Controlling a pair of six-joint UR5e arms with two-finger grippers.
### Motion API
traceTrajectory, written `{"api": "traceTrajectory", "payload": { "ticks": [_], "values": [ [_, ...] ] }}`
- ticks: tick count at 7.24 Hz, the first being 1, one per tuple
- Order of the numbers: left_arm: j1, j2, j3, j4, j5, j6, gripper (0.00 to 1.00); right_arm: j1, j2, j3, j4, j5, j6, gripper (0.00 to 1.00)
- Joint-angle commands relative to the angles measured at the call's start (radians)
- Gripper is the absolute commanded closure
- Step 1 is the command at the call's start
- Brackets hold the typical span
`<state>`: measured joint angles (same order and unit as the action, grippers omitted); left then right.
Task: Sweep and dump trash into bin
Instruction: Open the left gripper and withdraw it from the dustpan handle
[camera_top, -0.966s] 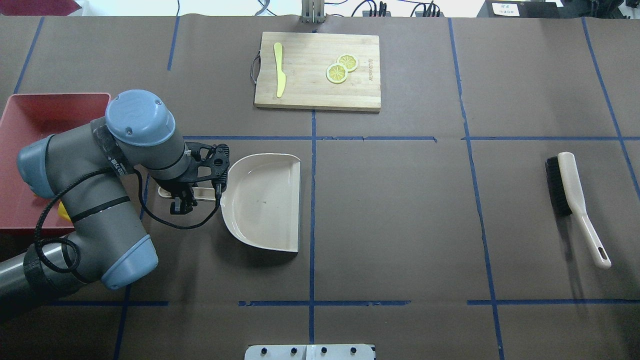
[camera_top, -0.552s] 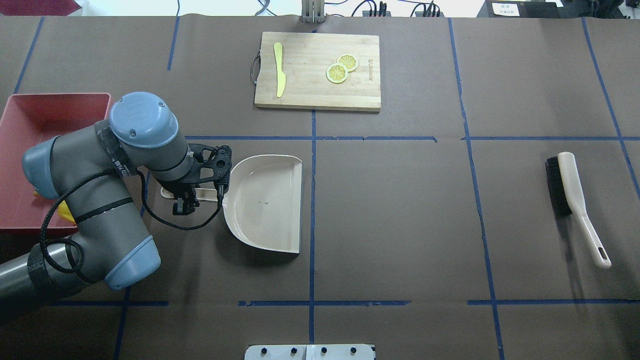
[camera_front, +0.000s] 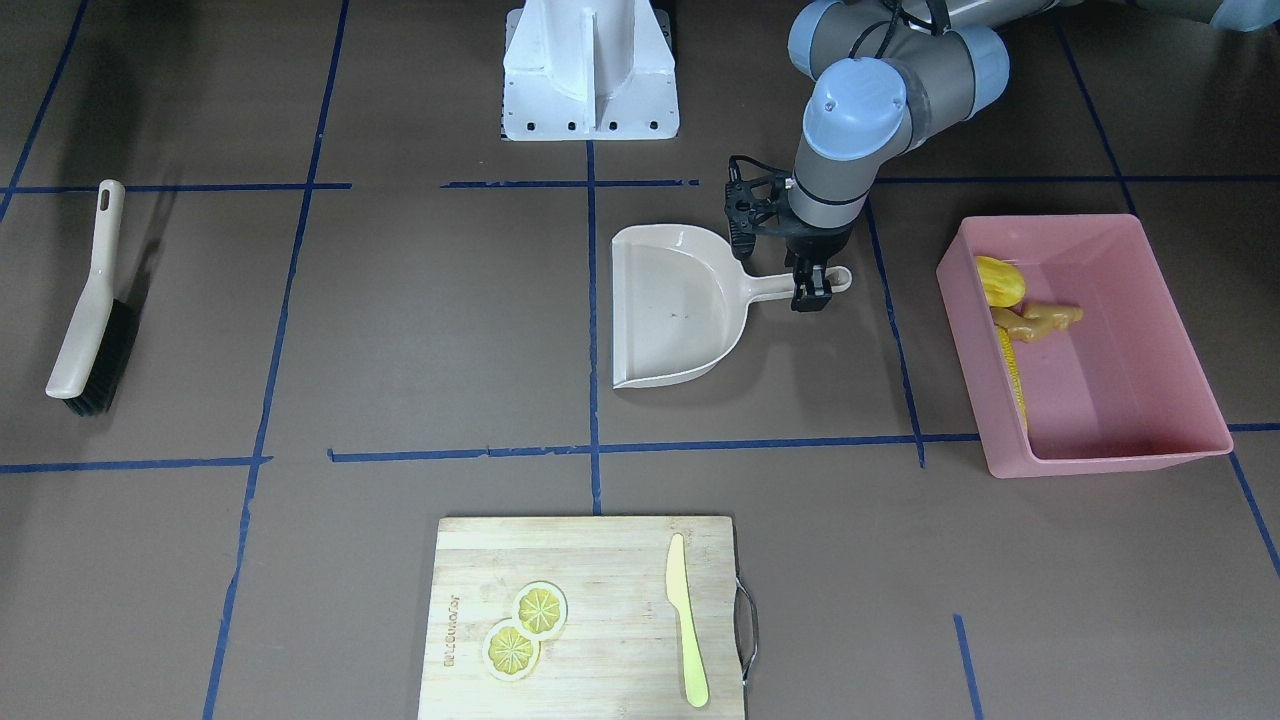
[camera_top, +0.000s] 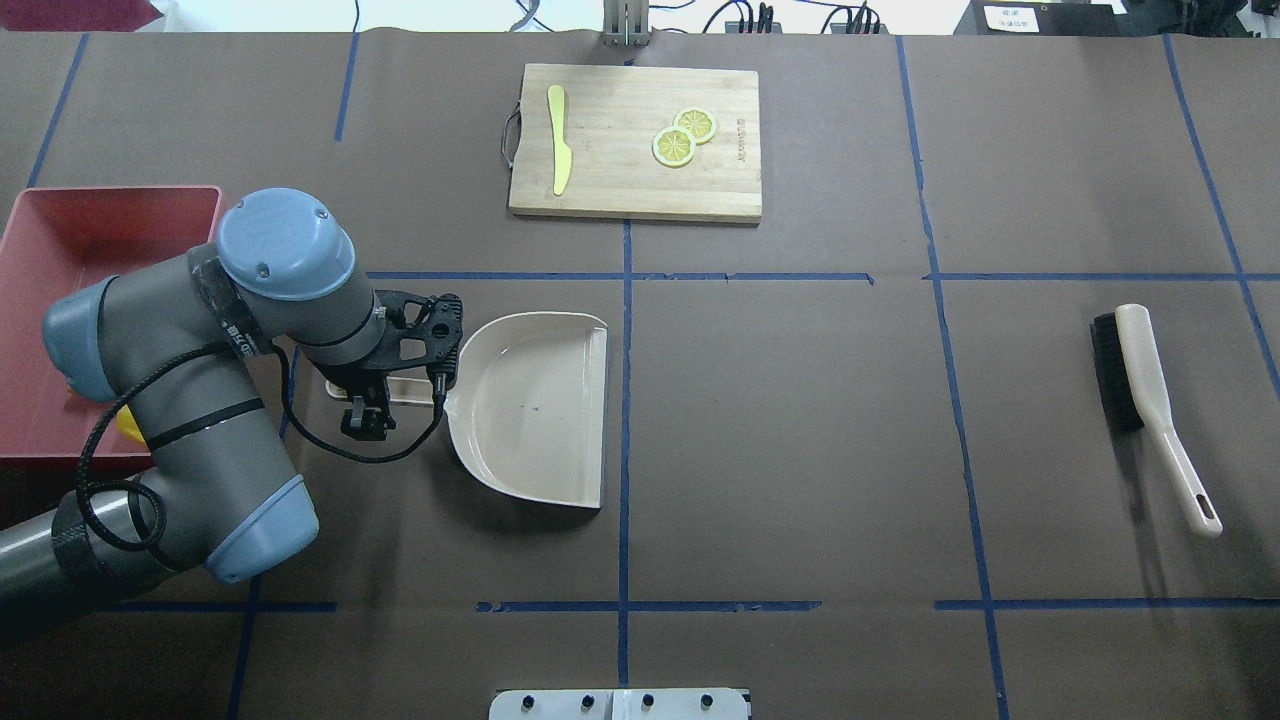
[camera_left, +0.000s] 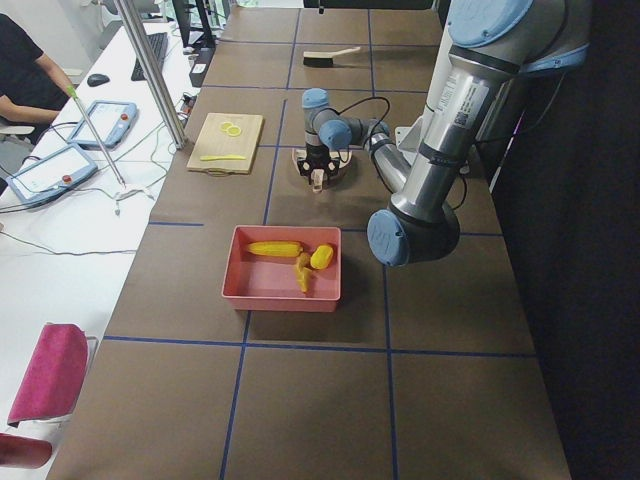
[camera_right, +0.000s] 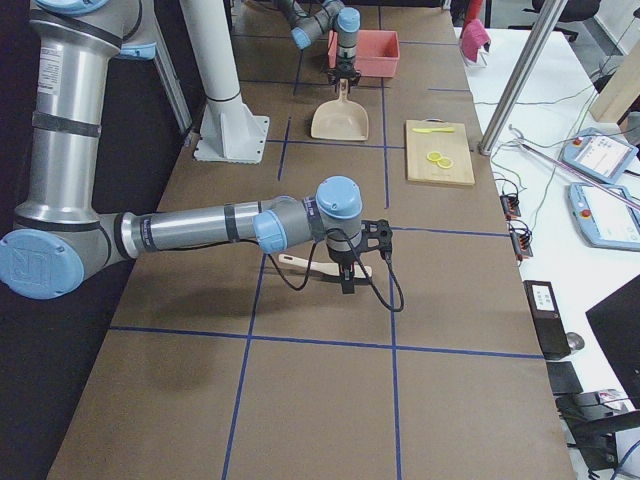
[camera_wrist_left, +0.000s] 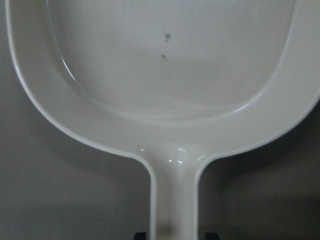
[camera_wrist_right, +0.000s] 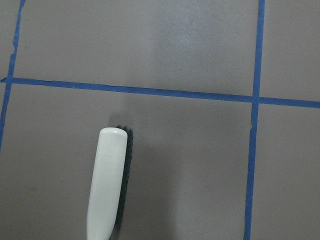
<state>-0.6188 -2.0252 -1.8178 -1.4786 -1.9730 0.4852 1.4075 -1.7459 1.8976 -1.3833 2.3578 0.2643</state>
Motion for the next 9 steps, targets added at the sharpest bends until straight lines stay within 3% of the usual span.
{"api": "traceTrajectory", "payload": {
  "ticks": [1, 3, 4, 6, 9],
  "values": [
    [-0.030, 0.002, -0.044, 0.056, 0.002, -0.007, 0.00, 0.001, 0.000, 0.003, 0.000, 0.000, 0.003, 0.00],
    [-0.088, 0.000, -0.180, 0.289, 0.002, -0.008, 0.00, 0.001, 0.000, 0.006, 0.001, 0.001, 0.003, 0.00],
    [-0.090, -0.003, -0.187, 0.379, 0.002, -0.005, 0.00, 0.001, 0.000, 0.008, 0.003, 0.001, 0.003, 0.00],
    [-0.125, 0.017, -0.239, 0.388, -0.020, -0.045, 0.00, 0.001, 0.014, 0.003, 0.001, -0.008, -0.007, 0.00],
    [-0.382, 0.123, -0.241, 0.389, -0.032, -0.080, 0.00, 0.001, 0.028, -0.005, -0.003, -0.006, -0.011, 0.00]
  ]
}}
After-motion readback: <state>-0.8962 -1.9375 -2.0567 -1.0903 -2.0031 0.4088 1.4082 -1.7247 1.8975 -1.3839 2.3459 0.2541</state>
